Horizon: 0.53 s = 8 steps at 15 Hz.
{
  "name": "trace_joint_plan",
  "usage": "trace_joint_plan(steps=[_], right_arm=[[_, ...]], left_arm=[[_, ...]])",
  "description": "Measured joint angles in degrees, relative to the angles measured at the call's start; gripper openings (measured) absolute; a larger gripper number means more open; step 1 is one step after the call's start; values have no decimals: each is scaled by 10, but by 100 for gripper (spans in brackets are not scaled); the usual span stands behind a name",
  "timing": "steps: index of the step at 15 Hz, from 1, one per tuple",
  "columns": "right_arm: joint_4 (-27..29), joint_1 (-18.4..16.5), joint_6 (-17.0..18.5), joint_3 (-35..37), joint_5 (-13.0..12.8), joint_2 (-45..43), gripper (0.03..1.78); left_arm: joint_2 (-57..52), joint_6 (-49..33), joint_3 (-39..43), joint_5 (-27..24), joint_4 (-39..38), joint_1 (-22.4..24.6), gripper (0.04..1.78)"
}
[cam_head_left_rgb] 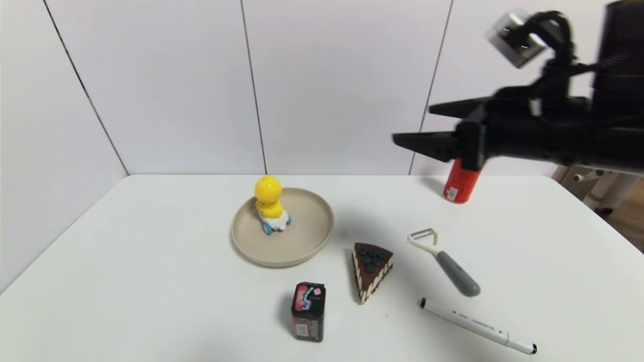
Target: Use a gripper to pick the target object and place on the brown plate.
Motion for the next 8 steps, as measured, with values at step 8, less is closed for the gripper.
trace_joint_plan(steps=[8], right_arm=[[37, -182, 2, 468, -156, -432, 168]], left_arm=[[0, 0, 0, 0, 0, 0, 169]])
